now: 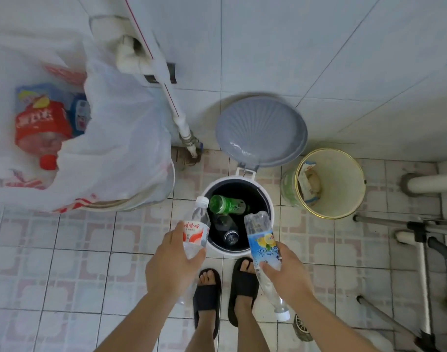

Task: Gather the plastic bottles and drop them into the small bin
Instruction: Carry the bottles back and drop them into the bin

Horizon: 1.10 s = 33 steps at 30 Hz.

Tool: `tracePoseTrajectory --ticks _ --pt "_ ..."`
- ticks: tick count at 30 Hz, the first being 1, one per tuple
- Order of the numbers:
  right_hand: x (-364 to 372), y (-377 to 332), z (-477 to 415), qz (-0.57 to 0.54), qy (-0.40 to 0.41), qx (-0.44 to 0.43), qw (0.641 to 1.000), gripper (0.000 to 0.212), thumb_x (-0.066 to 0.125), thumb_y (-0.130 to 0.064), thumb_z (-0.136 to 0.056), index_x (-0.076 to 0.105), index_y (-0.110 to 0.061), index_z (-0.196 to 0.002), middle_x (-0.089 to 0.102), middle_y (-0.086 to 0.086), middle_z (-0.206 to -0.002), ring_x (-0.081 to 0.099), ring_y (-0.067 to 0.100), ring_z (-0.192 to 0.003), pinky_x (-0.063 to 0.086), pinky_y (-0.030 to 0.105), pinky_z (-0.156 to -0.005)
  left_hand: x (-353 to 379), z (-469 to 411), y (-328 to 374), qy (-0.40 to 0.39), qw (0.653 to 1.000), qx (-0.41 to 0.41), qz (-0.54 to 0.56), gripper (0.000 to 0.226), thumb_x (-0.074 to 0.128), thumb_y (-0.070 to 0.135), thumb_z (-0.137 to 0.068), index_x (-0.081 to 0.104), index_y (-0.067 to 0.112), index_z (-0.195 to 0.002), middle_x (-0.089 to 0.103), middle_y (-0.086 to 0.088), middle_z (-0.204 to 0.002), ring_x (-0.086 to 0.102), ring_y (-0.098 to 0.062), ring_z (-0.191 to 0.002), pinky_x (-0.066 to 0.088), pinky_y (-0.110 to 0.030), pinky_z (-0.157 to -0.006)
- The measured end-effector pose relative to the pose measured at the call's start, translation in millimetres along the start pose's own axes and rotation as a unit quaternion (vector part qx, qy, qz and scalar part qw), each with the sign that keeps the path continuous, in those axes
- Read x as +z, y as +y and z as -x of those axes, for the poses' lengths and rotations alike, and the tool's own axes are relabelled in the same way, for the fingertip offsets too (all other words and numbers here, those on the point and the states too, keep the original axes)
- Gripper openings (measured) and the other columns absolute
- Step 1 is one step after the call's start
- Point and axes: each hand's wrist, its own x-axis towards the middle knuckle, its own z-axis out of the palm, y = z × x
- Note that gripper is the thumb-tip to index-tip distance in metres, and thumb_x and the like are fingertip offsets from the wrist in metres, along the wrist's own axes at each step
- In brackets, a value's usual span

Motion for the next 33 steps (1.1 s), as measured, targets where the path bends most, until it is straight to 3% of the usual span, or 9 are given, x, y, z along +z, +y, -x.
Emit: tracePoseTrajectory --ticks 6,11,14,19,25,33 --pt "12 10 -45 0.037 -0.031 -0.001 0.999 0.047 0.063 -0.036 -0.081 0.047 -0.029 -0.124 0.061 -0.003 -0.111 0.057 0.016 -0.095 0.046 0.032 -0.076 48 -4 5 -0.030 0.998 -0.052 0.014 0.075 0.051 0.064 -0.076 0.027 0.029 -0.138 0.053 0.005 -0.119 0.057 -0.014 -0.097 0.047 -0.027 -0.068" --pt "12 -5 -84 0.087 -0.052 0.010 0.995 0.035 0.060 -0.044 -0.081 0.055 -0.023 -0.108 0.062 -0.002 -0.095 0.057 0.016 -0.081 0.045 0.031 -0.067 71 -4 5 -0.052 0.997 -0.061 0.021 0.075 0.050 0.066 -0.075 0.026 0.031 -0.138 0.053 0.007 -0.117 0.057 -0.012 -0.097 0.048 -0.028 -0.071" --pt "8 -24 -107 0.112 -0.056 0.015 0.992 0.037 0.056 -0.050 -0.081 0.054 -0.019 -0.102 0.066 0.005 -0.099 0.059 0.023 -0.085 0.050 0.035 -0.075 77 -5 5 -0.049 0.997 -0.052 0.007 0.077 0.046 0.070 -0.074 0.024 0.032 -0.138 0.053 0.009 -0.115 0.056 -0.009 -0.095 0.043 -0.023 -0.066" --pt "1 -48 -120 0.052 0.004 -0.023 0.998 0.062 0.045 -0.051 -0.088 0.035 -0.018 -0.140 0.053 0.007 -0.136 0.053 0.028 -0.117 0.044 0.038 -0.089 76 -12 7 -0.035 0.998 -0.051 0.002 0.076 0.045 0.070 -0.074 0.026 0.031 -0.137 0.054 0.008 -0.112 0.054 -0.009 -0.088 0.042 -0.025 -0.064" --pt "-4 -33 -95 0.038 0.060 -0.108 0.992 0.047 0.046 -0.037 -0.092 0.041 -0.023 -0.136 0.054 0.001 -0.133 0.051 0.022 -0.117 0.045 0.042 -0.096 65 -14 7 -0.020 0.999 -0.050 -0.004 0.076 0.046 0.069 -0.076 0.027 0.028 -0.137 0.054 0.005 -0.117 0.058 -0.014 -0.097 0.055 -0.030 -0.070" --pt "1 -4 -62 -0.001 0.100 -0.112 0.989 0.047 0.049 -0.031 -0.092 0.041 -0.023 -0.137 0.050 -0.003 -0.138 0.044 0.016 -0.126 0.039 0.036 -0.101 62 -9 5 -0.040 0.997 -0.057 -0.020 0.074 0.046 0.069 -0.076 0.029 0.028 -0.136 0.053 0.005 -0.114 0.057 -0.014 -0.096 0.055 -0.029 -0.071"
